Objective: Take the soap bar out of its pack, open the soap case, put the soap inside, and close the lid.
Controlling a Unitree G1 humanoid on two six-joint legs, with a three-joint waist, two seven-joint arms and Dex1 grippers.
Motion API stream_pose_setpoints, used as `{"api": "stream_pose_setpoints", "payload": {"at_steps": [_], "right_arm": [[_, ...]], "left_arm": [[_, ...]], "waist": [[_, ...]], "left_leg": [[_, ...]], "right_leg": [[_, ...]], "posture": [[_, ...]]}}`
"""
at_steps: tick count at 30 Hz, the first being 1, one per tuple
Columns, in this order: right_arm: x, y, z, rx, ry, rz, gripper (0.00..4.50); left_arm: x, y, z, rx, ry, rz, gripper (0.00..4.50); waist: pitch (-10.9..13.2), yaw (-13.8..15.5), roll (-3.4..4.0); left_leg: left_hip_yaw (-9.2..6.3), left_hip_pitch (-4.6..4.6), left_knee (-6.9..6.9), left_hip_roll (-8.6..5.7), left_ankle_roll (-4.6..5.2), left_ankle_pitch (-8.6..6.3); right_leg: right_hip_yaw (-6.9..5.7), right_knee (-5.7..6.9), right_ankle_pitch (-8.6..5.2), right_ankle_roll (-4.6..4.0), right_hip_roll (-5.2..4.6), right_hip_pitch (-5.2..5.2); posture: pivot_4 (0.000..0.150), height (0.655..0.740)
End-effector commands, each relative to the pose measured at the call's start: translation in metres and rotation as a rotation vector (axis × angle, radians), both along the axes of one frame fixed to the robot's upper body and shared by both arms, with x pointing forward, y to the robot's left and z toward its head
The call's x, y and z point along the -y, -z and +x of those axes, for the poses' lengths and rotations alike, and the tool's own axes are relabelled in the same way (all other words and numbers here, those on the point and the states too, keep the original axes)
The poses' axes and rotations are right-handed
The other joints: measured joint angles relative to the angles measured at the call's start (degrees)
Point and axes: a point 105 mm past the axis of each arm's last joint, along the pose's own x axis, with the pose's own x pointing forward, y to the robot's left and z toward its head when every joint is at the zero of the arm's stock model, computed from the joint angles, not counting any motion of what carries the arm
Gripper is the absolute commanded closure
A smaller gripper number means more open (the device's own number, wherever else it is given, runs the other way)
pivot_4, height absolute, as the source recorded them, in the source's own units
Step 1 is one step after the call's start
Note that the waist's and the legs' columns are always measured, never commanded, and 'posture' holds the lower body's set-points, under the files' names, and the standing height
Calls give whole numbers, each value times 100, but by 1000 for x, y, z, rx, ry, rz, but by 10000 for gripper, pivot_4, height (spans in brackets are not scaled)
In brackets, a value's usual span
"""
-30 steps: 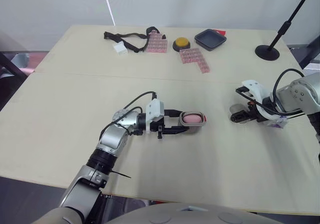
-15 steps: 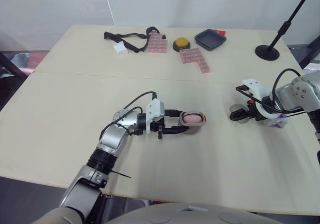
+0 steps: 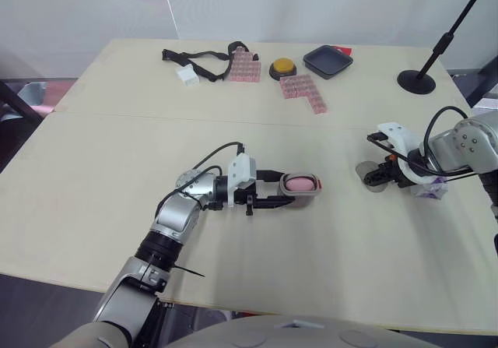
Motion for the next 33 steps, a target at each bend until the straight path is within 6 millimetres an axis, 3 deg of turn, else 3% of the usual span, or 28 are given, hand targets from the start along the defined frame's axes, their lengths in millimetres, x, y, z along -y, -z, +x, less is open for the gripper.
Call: {"api": "stream_pose_setpoints", "payload": {"at_steps": [1, 6, 10, 17, 25, 33], "right_arm": [[-1, -19, 6, 132, -122, -69, 25695], [-25, -48, 9, 297, -453, -41, 25695], [-60, -80, -9, 318, -706, 93, 25695], [-99, -104, -47, 242, -1017, 170, 25695], [-128, -101, -52, 248, -1167, 81, 25695], [-133, -90, -43, 215, -1197, -24, 25695]], "left_arm": [[3, -8, -2, 34, 14, -17, 26272], [2, -7, -1, 37, 13, -11, 26272], [1, -6, 1, 40, 8, -3, 26272], [0, -5, 3, 45, 9, 3, 26272], [1, -5, 5, 47, 5, 2, 26272], [3, -8, 6, 49, 2, -4, 26272]], "waist": [[0, 7, 0], [0, -22, -1], [0, -57, -1], [0, -55, -1], [-1, -118, -2], [-1, -122, -2]], "left_leg": [[0, -1, 0, 0, 0, 0], [-1, -2, -2, 4, -2, -2], [0, -33, 0, 5, 0, -1], [-5, -41, 44, 14, 8, -4], [-4, -39, 54, 15, 10, -1], [-4, -43, 55, 14, 11, -1]], "right_leg": [[-1, -1, 0, 0, 0, 0], [-2, -4, 1, 1, -2, -1], [-1, 5, 0, 1, -2, -8], [-2, 35, 0, 1, 3, -33], [1, 57, 0, -1, 1, -43], [3, 58, 0, -1, 0, -48]], "posture": [[1500, 7400], [1500, 7400], [1500, 7400], [1500, 7400], [1500, 7400], [1500, 7400]]}}
